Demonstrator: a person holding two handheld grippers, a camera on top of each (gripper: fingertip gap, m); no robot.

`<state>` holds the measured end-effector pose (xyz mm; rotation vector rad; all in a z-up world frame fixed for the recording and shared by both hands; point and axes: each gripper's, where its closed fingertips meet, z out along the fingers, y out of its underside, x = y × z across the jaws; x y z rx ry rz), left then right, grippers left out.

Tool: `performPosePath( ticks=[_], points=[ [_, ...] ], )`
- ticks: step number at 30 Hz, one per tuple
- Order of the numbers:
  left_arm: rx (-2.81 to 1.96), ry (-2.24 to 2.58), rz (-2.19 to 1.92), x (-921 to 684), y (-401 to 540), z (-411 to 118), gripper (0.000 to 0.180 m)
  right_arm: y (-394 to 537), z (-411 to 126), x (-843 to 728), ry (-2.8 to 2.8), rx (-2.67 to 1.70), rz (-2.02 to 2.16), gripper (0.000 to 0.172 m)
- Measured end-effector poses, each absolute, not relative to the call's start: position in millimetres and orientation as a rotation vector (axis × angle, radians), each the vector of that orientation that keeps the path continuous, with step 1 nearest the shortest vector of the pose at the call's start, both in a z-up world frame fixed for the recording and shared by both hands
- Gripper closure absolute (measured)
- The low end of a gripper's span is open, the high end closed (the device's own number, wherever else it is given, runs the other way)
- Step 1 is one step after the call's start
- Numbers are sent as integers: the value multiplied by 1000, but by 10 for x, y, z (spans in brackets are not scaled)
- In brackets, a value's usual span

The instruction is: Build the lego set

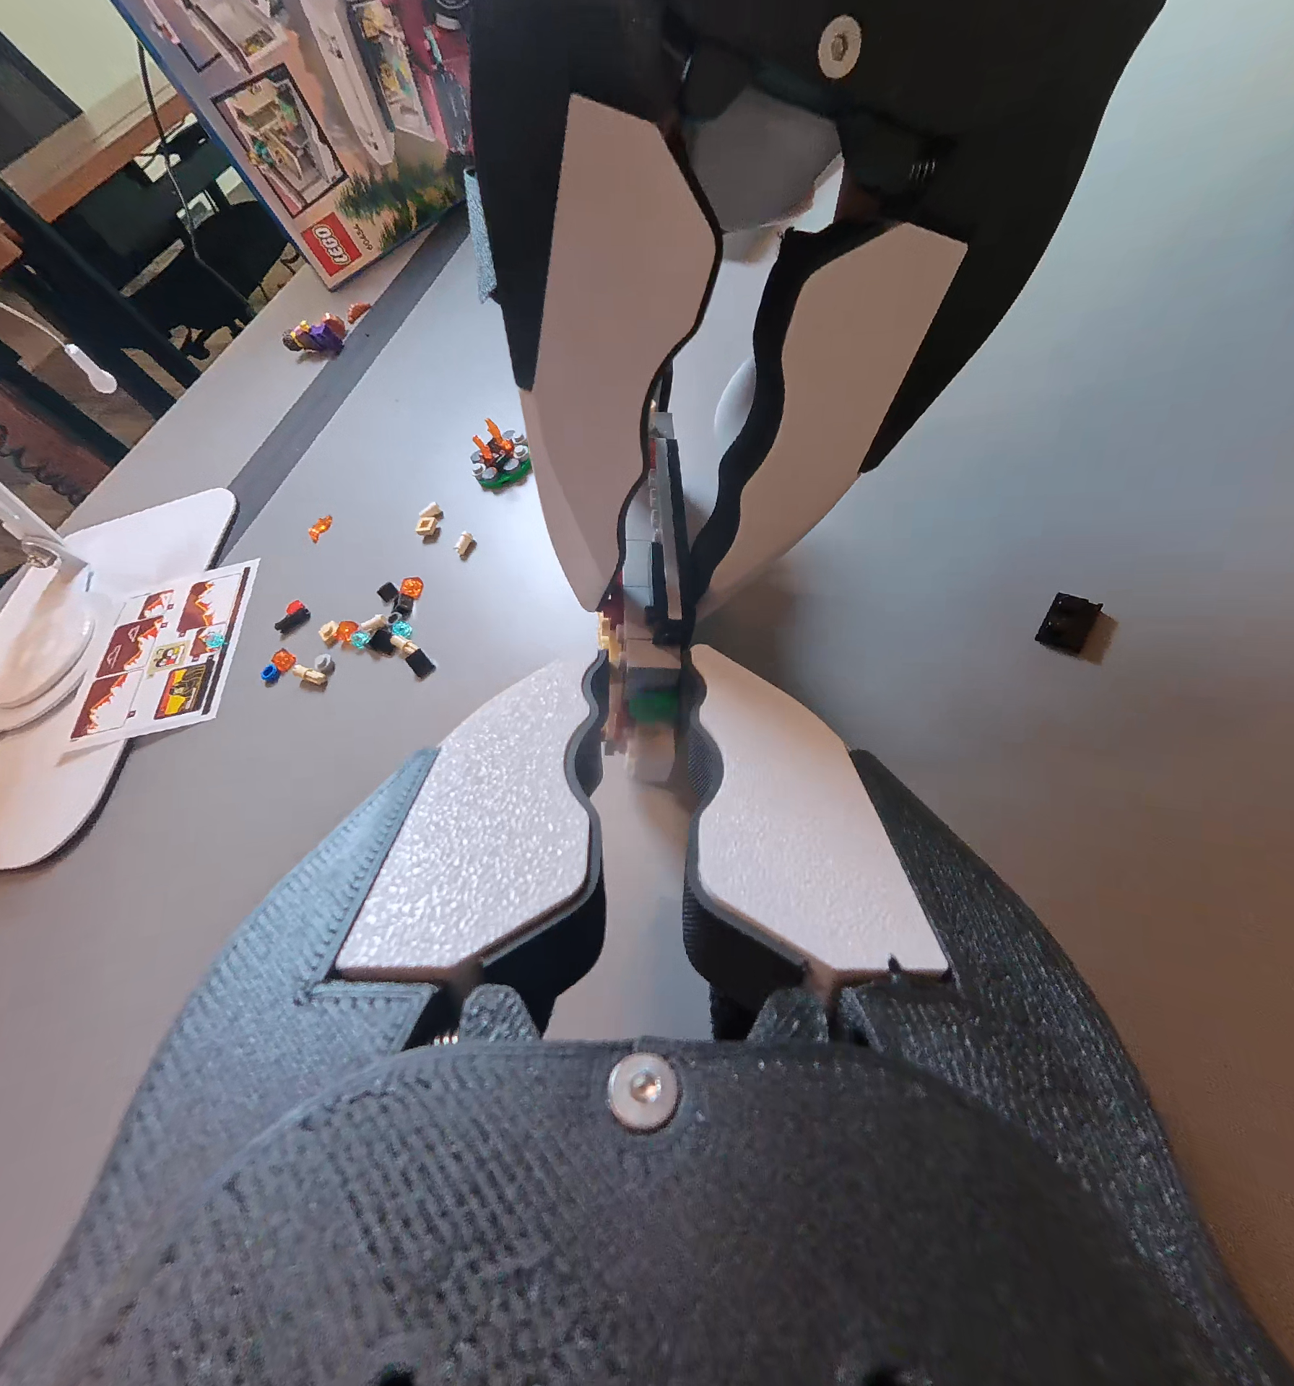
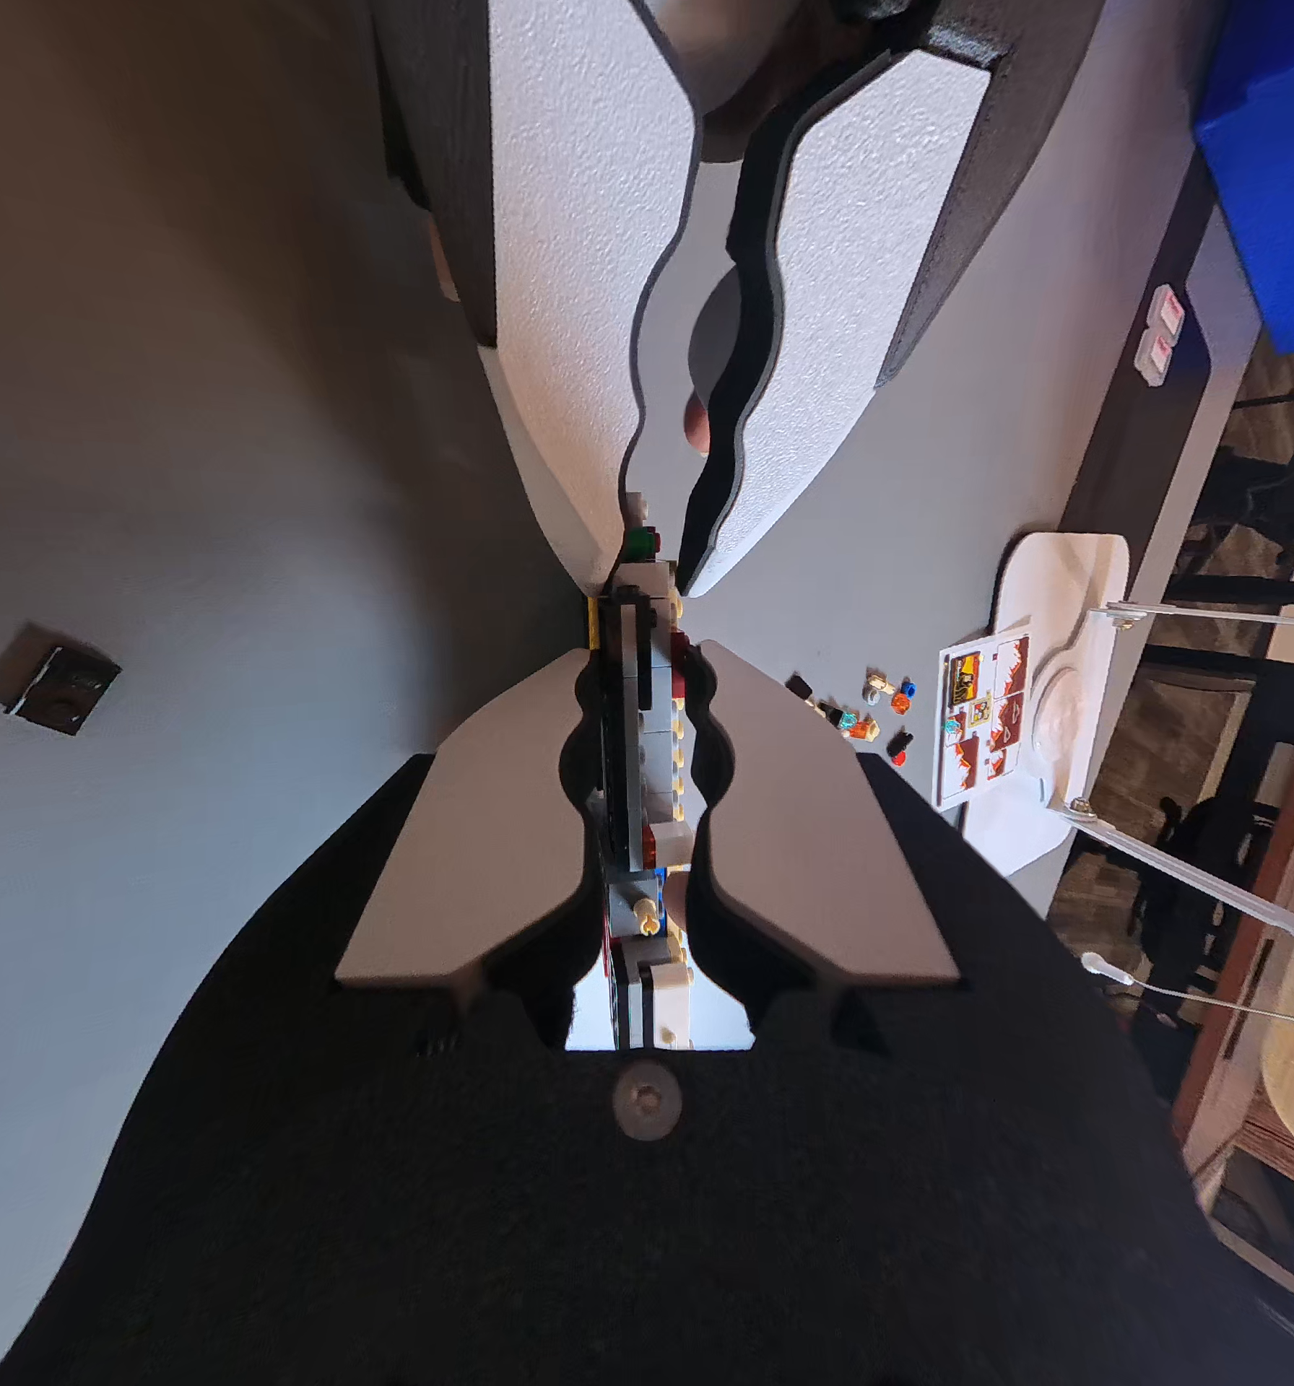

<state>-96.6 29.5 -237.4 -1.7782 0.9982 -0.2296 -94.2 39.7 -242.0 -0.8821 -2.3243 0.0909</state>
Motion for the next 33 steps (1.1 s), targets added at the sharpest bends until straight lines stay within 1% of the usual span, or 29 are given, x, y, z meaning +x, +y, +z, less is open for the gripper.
performPosePath(
  ticks=[1,2,3,5,6,7,8,18,28,33],
  points=[
    [-1770,1003,-210,-967,301,-2370,161,396,-2419,-944,-2322,-886,96,150],
    [-1762,1007,-178,-977,317,-2367,150,395,-2419,-945,-2321,-887,100,150],
    [-1771,1018,-156,-985,323,-2390,145,395,-2419,-947,-2322,-885,99,150],
    [-1797,1041,-155,-976,316,-2466,142,393,-2419,-950,-2323,-887,104,150],
    [-1795,1049,-153,-967,315,-2483,145,389,-2419,-952,-2322,-889,110,150],
    [-1787,1052,-139,-967,323,-2480,154,386,-2419,-954,-2321,-888,114,150],
    [-1780,1056,-119,-978,335,-2474,157,384,-2419,-955,-2321,-885,113,150],
    [-1778,1054,-56,-995,331,-2479,158,367,-2421,-949,-2308,-882,103,150],
    [-1770,1056,-118,-971,317,-2476,158,356,-2419,-931,-2289,-899,98,150],
    [-1702,1103,-31,-976,319,-2478,158,350,-2418,-936,-2238,-898,68,150]
  ],
)
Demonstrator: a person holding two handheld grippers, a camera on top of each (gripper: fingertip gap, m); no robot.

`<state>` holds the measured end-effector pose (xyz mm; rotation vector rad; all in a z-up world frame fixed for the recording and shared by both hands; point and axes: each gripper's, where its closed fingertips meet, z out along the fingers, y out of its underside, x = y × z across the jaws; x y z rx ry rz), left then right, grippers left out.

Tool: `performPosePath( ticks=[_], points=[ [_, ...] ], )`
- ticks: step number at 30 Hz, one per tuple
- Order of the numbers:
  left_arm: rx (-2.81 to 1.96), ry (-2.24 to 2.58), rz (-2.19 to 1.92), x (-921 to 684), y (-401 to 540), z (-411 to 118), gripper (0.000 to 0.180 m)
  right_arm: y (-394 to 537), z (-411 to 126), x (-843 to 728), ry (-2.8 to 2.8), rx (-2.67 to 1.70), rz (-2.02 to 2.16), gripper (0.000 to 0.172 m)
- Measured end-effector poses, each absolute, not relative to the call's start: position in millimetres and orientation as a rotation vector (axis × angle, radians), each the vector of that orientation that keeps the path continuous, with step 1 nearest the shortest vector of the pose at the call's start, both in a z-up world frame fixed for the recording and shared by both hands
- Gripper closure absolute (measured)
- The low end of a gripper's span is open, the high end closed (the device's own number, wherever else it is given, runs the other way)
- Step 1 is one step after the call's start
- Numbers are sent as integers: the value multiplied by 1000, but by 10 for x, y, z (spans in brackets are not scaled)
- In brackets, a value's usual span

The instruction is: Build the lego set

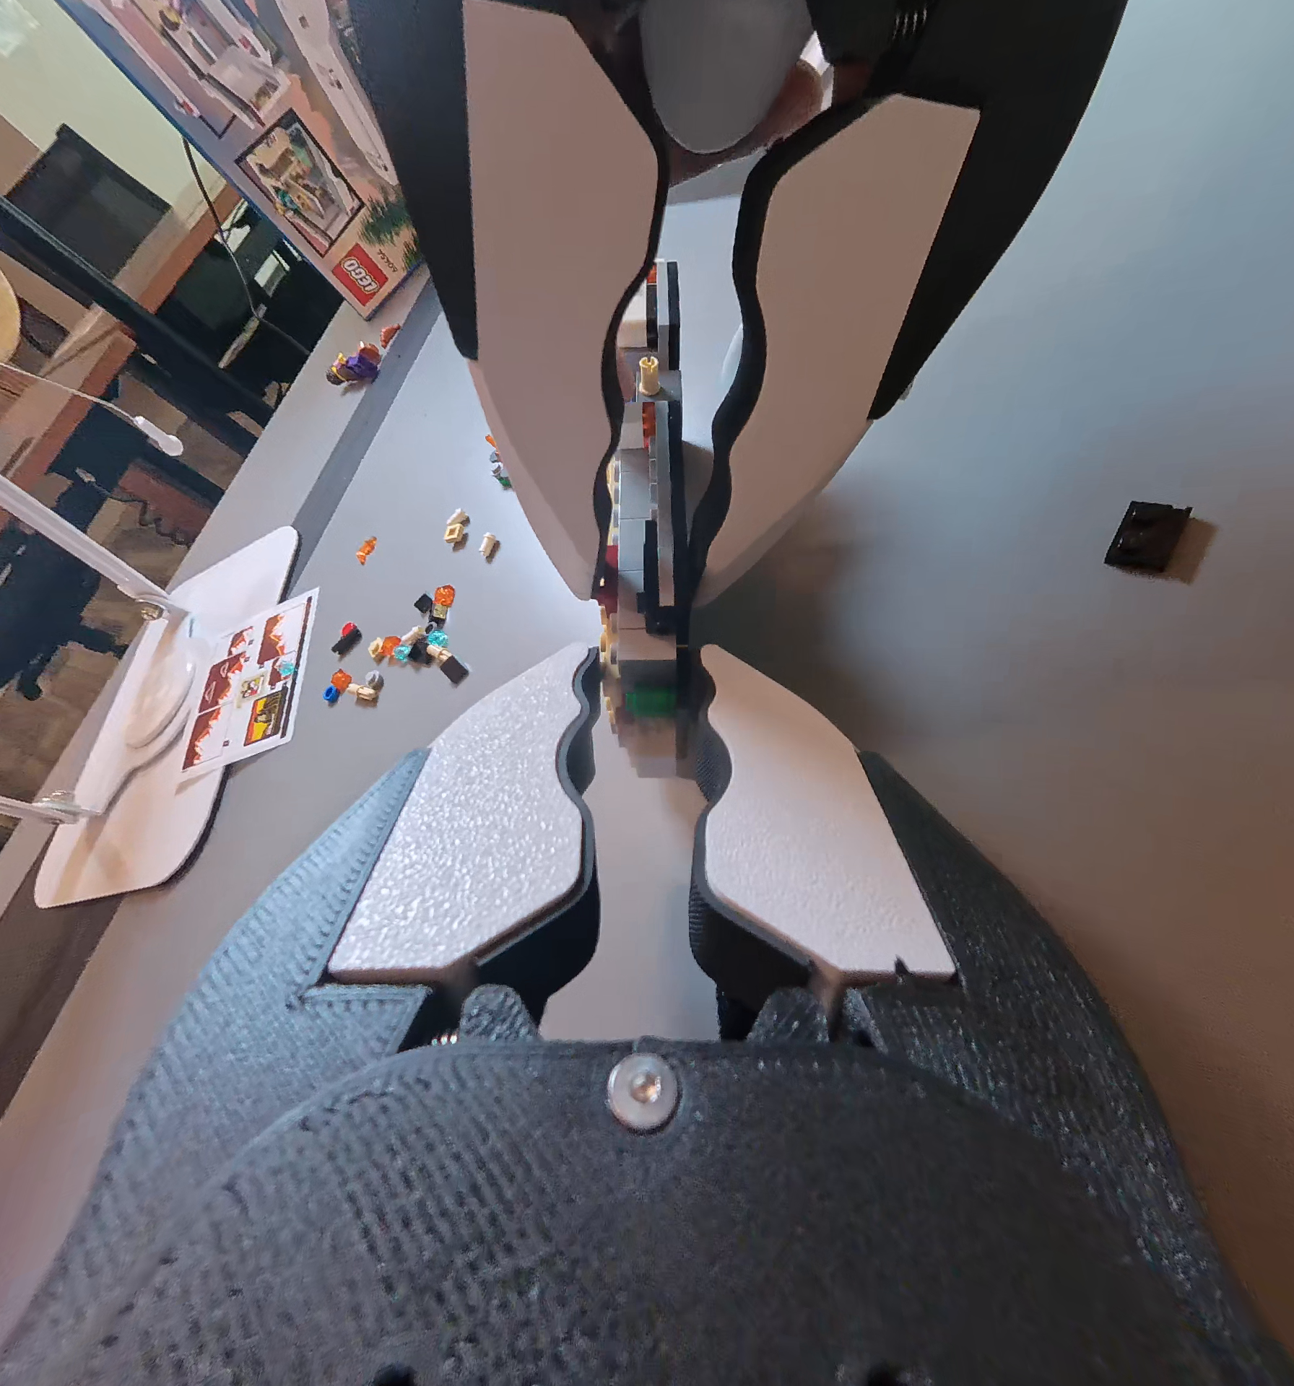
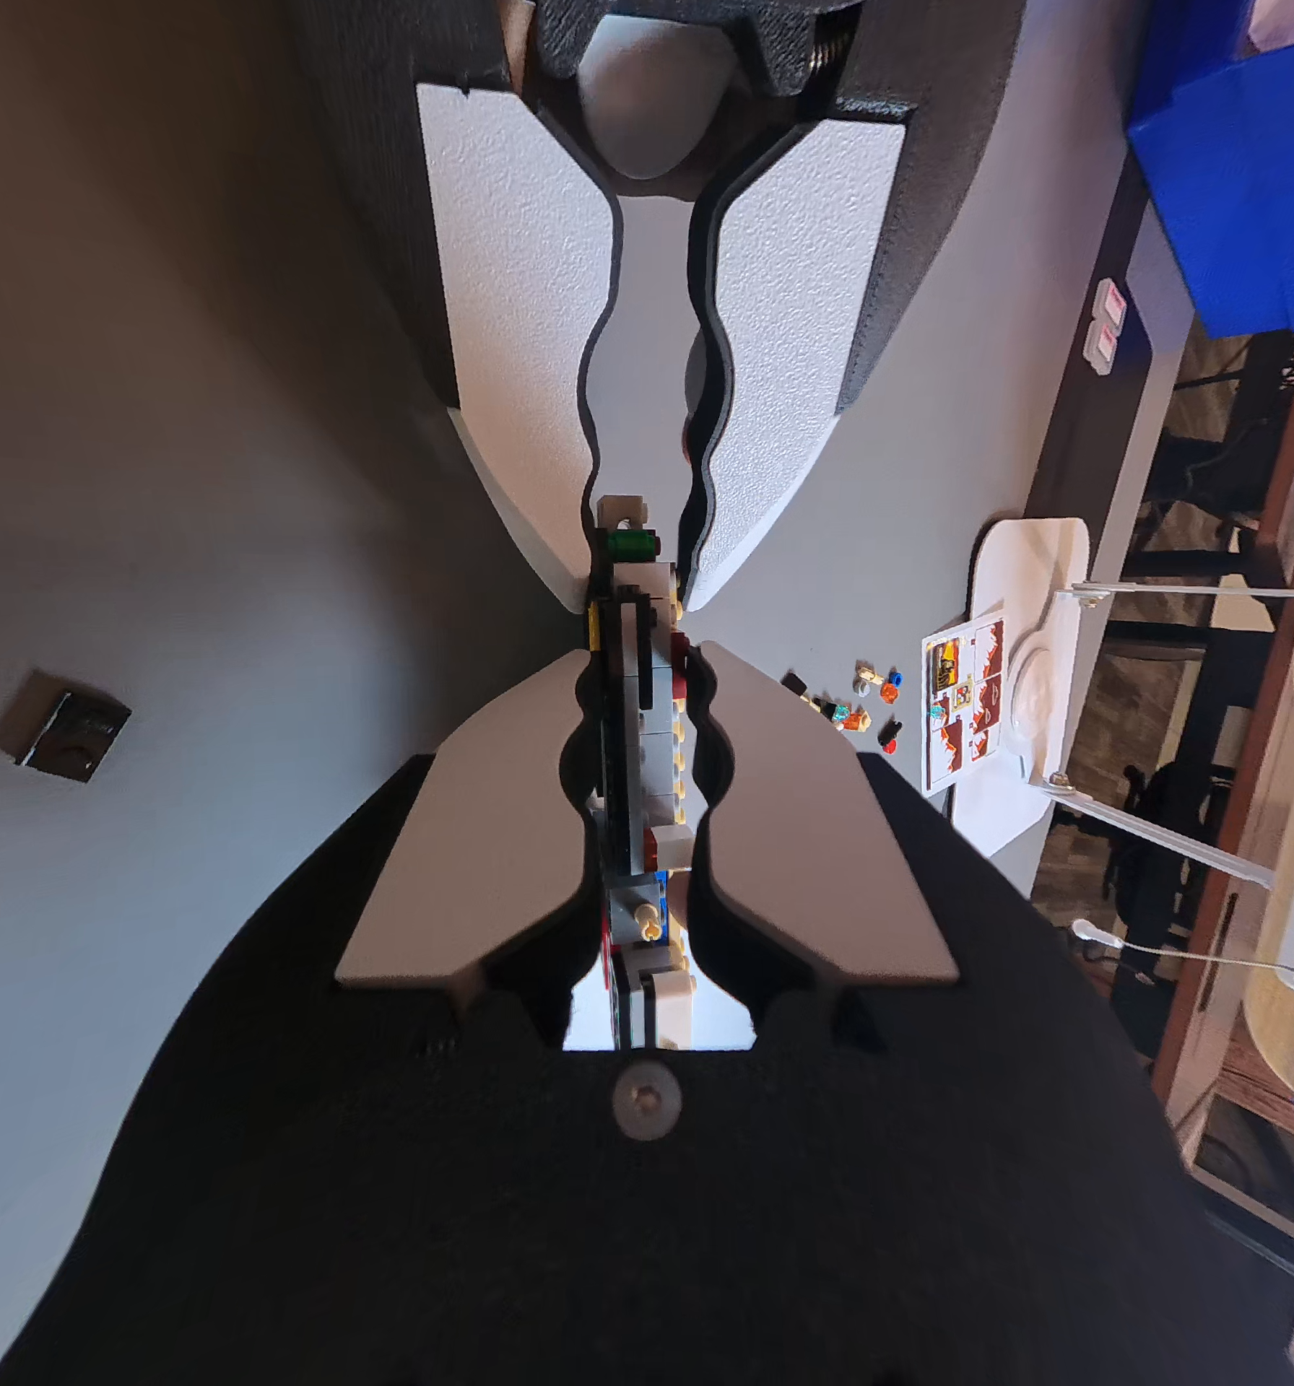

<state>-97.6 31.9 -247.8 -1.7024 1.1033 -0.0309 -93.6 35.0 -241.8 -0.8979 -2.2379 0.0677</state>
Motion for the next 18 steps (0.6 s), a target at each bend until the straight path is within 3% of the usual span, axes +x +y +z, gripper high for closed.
performPosePath(
  ticks=[10,13,15,18],
  points=[
    [-1627,1245,110,-1008,268,-2533,158,299,-2414,-671,-2100,-1008,128,146],
    [-1605,1272,141,-987,257,-2542,158,291,-2409,-653,-2046,-929,48,153],
    [-1636,1284,98,-975,219,-2569,151,279,-2466,-639,-2061,-846,-60,163],
    [-1709,1284,0,-1011,124,-2600,141,268,-2531,-615,-2089,-796,-109,163]
  ],
)
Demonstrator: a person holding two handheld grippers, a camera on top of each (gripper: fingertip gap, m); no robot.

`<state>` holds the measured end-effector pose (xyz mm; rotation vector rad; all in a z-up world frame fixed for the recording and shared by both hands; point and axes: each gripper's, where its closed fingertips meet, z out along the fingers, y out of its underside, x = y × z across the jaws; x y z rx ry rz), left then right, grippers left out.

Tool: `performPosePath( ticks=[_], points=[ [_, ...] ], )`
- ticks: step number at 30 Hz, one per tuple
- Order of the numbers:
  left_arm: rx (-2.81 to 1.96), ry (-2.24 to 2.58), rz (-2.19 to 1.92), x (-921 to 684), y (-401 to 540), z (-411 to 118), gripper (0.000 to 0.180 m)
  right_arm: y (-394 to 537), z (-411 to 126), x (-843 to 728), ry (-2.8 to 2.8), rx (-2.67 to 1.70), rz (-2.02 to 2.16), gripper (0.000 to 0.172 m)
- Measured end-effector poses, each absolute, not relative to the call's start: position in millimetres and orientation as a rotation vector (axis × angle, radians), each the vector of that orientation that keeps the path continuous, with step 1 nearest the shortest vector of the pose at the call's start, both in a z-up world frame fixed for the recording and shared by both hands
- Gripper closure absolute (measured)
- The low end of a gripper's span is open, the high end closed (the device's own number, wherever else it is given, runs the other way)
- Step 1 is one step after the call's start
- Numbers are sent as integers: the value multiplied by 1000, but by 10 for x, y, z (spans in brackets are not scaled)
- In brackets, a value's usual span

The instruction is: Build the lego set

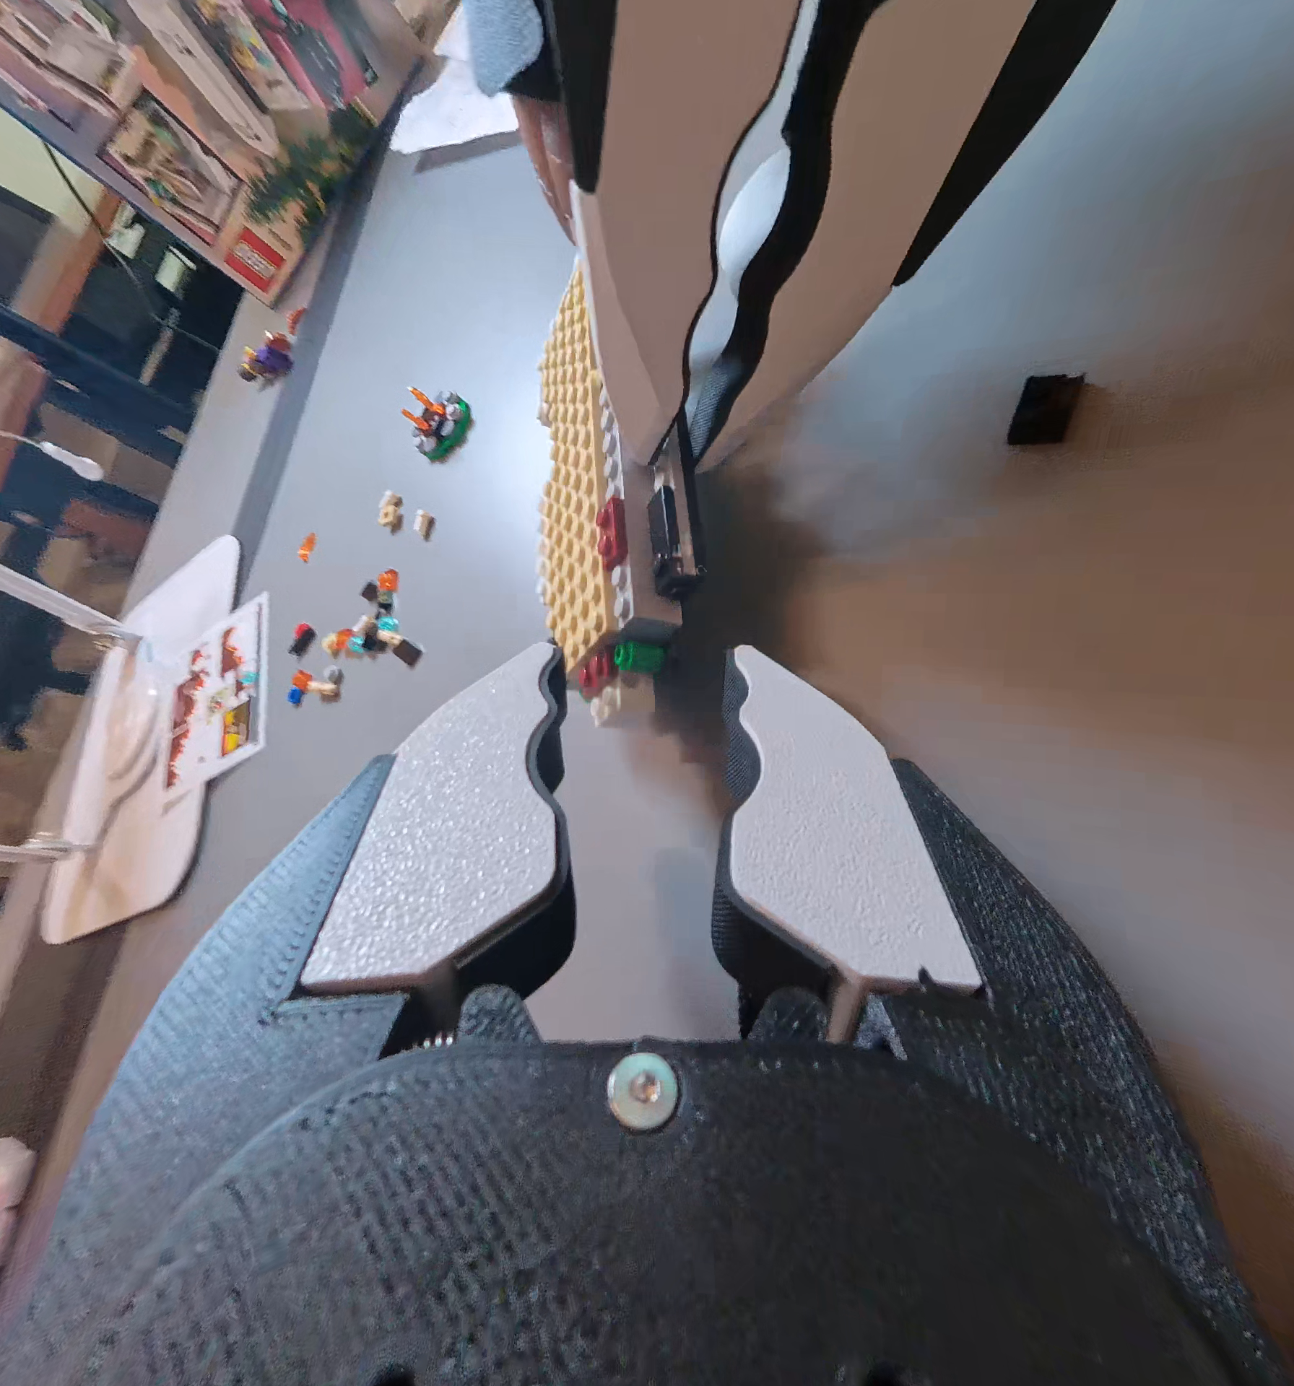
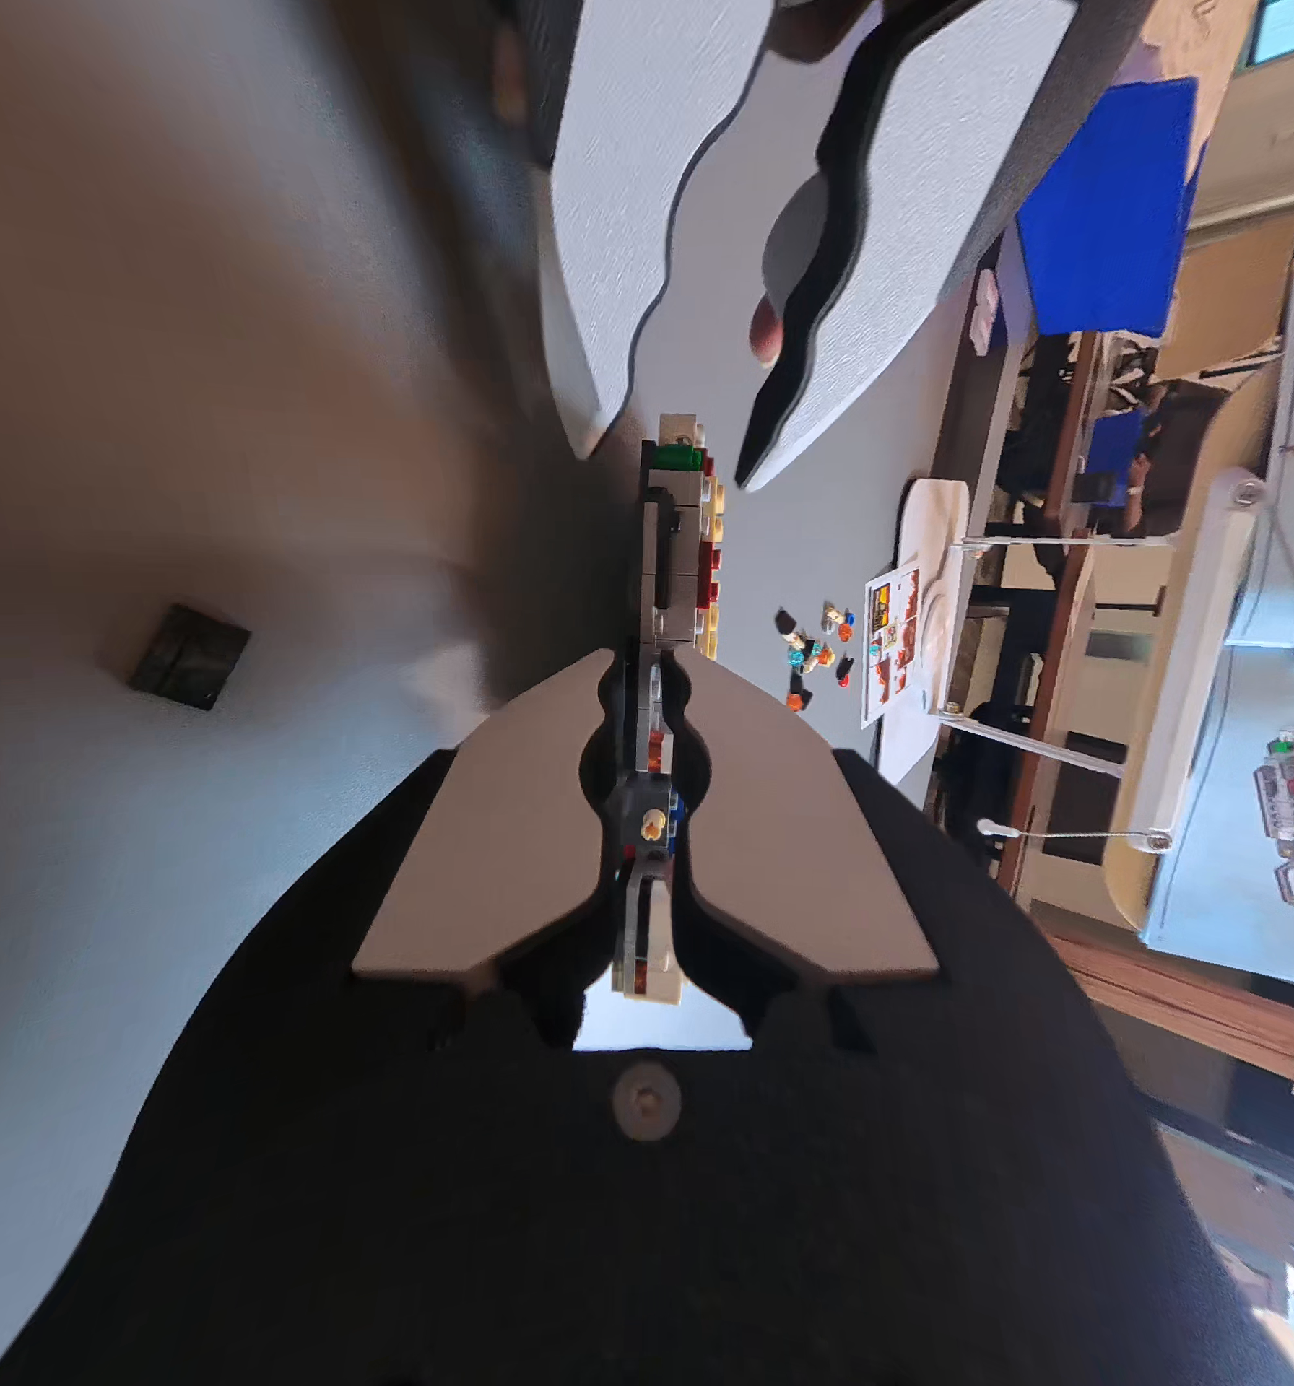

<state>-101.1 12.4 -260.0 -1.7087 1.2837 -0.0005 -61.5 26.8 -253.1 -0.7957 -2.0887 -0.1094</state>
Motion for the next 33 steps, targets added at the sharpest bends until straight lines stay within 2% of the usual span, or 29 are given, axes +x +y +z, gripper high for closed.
performPosePath(
  ticks=[3,11,16,21,24,27,33],
  points=[
    [-1769,1185,-194,-1025,28,-2567,141,283,-2581,-589,-2108,-837,-82,161],
    [-1872,1004,-362,-1108,87,-2572,134,338,-2672,-427,-2155,-984,65,153],
    [-1942,963,-408,-1142,159,-2659,123,53,-2607,-204,-2158,-1272,449,146],
    [-1989,1036,-438,-1046,238,-2721,120,-303,-2626,-10,-2135,-1503,754,141],
    [-2015,1080,-427,-985,266,-2768,124,-362,-2697,4,-2111,-1593,748,142],
    [-2005,1121,-375,-950,225,-2797,142,-383,-2739,-21,-2104,-1643,723,142],
    [-1982,1145,-356,-923,99,-2773,143,-451,-2832,-121,-2149,-1677,689,143]
  ],
)
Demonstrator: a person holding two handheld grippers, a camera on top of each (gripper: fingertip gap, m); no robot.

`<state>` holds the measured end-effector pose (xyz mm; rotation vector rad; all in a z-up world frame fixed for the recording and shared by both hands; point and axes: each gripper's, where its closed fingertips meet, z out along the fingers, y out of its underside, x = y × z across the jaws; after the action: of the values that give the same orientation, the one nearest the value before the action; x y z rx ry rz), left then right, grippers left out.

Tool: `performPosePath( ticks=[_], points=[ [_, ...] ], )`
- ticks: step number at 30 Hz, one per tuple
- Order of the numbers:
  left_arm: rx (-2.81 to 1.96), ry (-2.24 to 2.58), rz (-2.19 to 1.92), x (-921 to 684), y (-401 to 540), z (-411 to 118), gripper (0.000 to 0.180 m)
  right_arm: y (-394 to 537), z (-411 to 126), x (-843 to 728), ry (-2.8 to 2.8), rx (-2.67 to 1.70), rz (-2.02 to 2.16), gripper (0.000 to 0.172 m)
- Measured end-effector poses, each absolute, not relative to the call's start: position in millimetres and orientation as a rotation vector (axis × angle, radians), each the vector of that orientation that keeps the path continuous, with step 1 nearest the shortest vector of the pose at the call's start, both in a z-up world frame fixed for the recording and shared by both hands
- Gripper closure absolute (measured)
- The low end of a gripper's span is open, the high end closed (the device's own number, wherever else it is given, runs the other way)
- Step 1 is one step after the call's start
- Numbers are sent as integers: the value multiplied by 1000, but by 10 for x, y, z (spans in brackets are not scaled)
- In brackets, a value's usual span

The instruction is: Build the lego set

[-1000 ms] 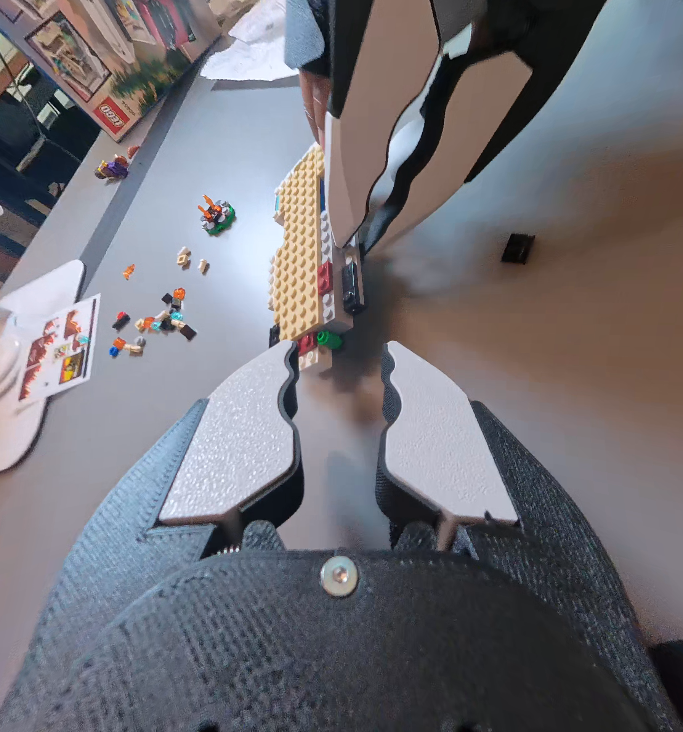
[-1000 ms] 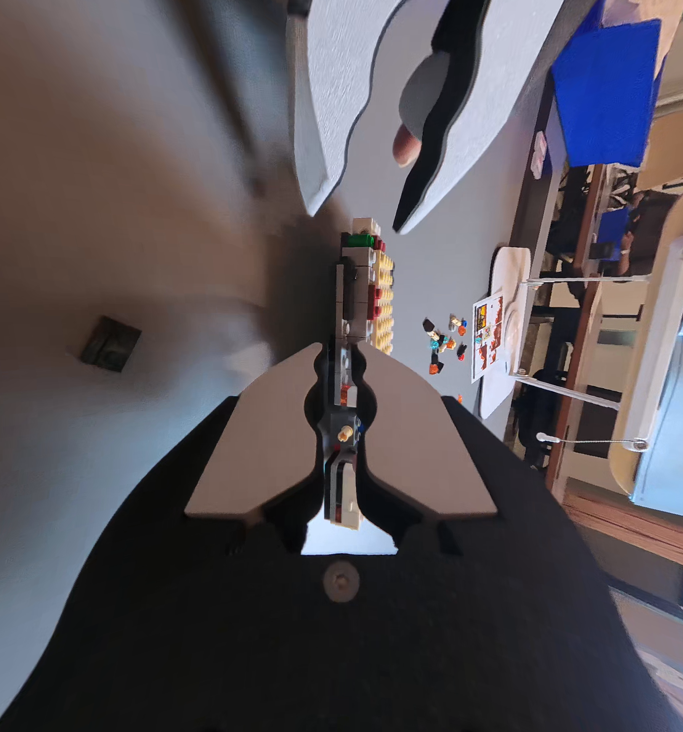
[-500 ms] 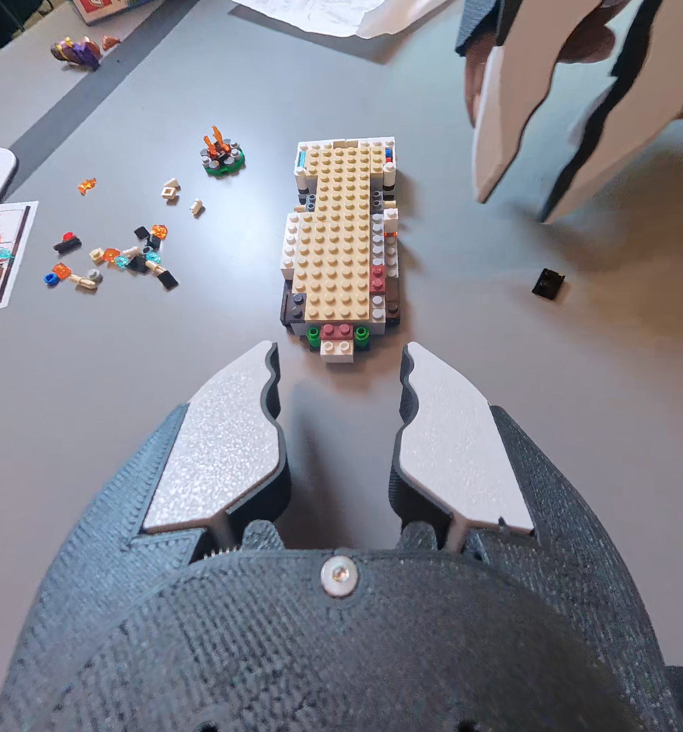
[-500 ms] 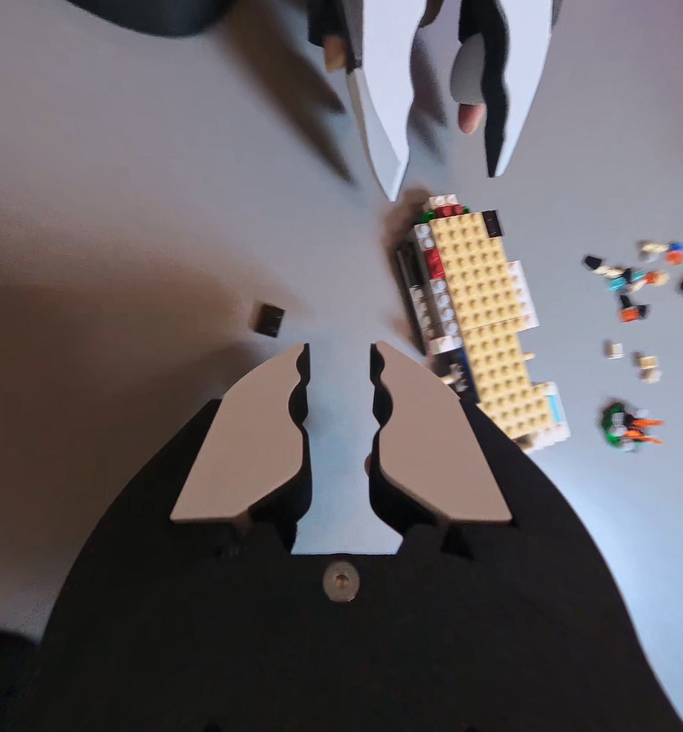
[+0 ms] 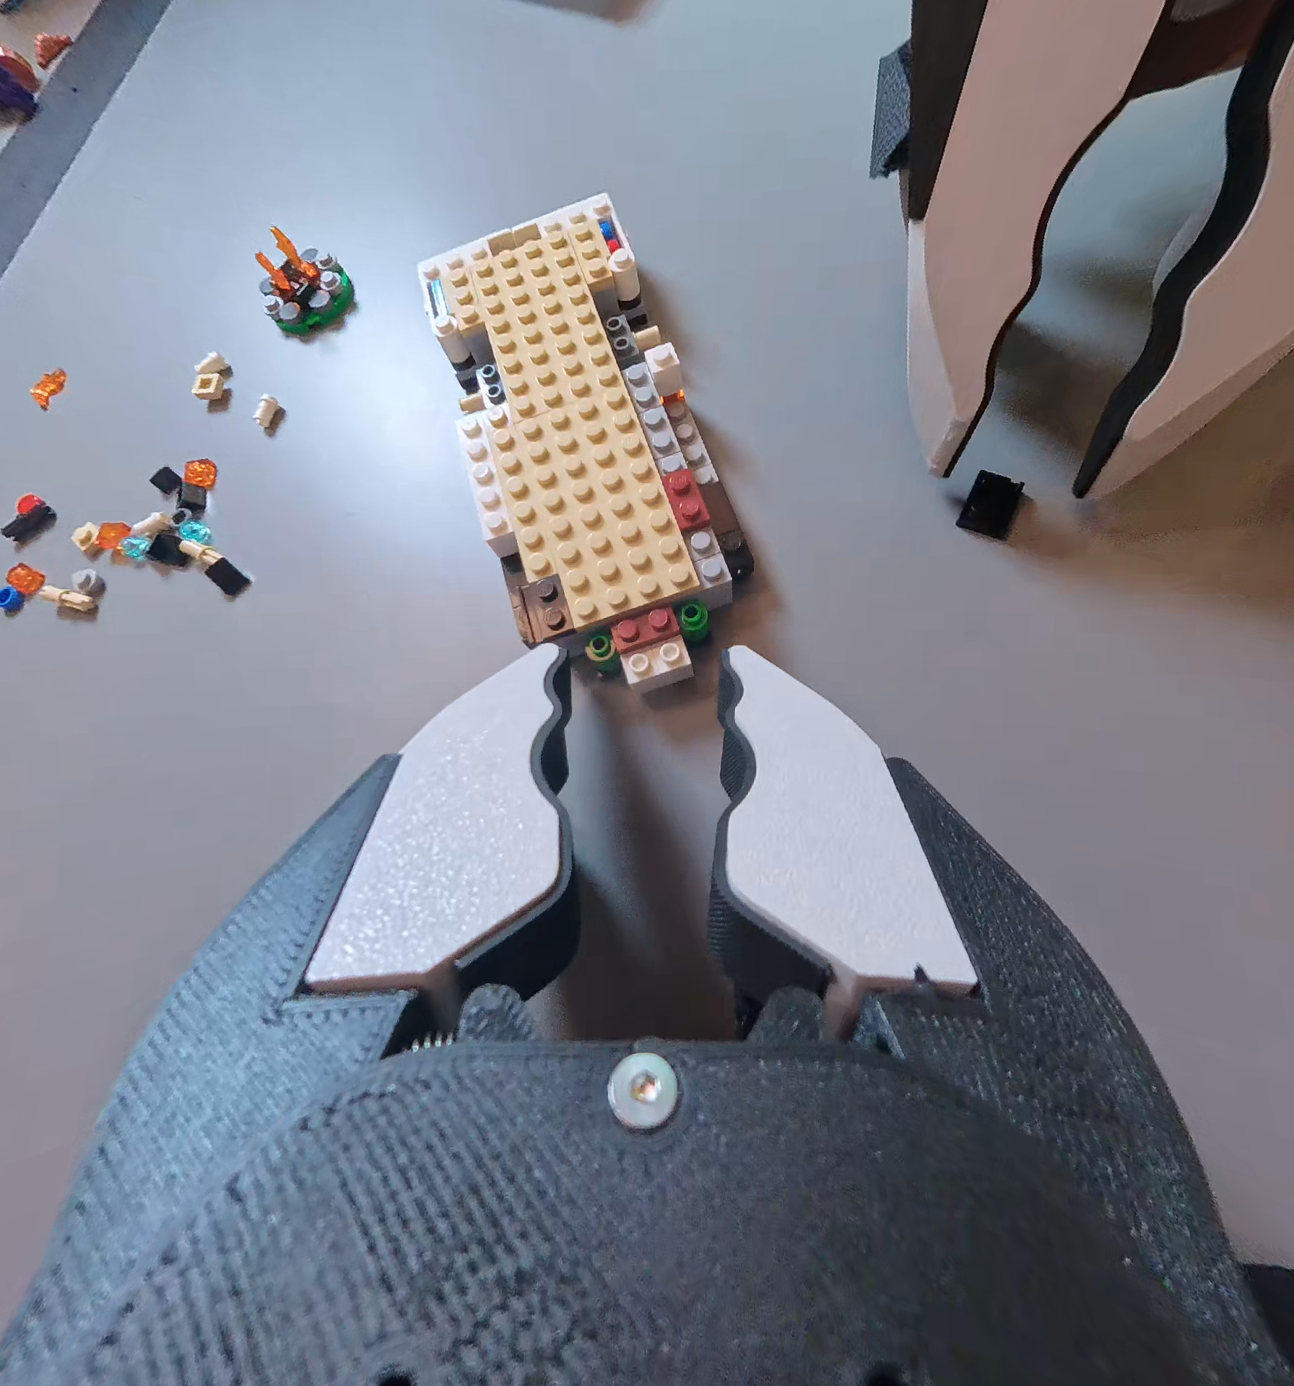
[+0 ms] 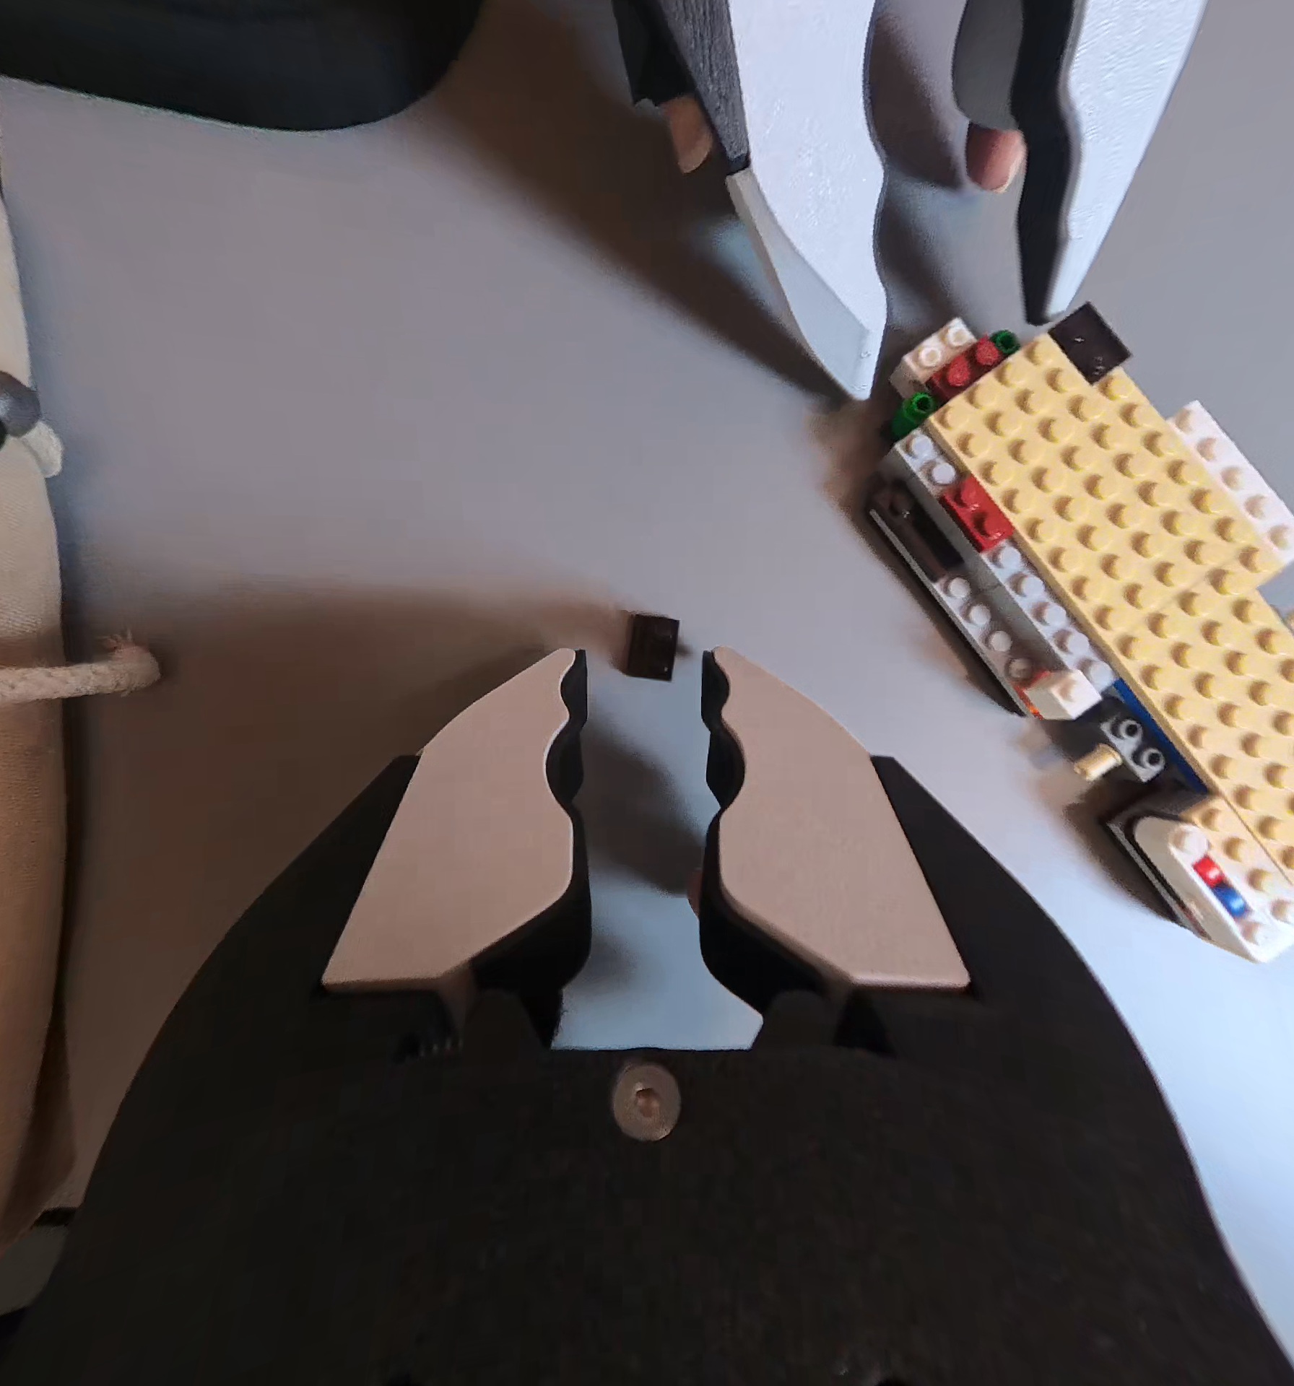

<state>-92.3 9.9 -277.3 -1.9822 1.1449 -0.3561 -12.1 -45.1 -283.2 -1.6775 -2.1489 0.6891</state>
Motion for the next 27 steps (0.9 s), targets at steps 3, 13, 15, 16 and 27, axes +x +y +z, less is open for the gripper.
performPosePath(
  ticks=[3,13,15,16,27],
  points=[
    [-1971,1128,-352,-953,72,-2745,141,-444,-2869,-158,-2190,-1657,634,160],
    [-1836,1011,-694,-683,-173,-2355,150,-217,-2339,-409,-1981,-1380,726,160],
    [-1823,929,-855,-641,-204,-2226,153,-236,-2175,-484,-1961,-1238,714,160],
    [-1818,888,-934,-627,-219,-2166,155,-243,-2124,-516,-1962,-1188,695,160],
    [-1833,739,-1242,-590,-274,-2052,173,-286,-2112,-655,-2105,-923,431,160]
  ],
)
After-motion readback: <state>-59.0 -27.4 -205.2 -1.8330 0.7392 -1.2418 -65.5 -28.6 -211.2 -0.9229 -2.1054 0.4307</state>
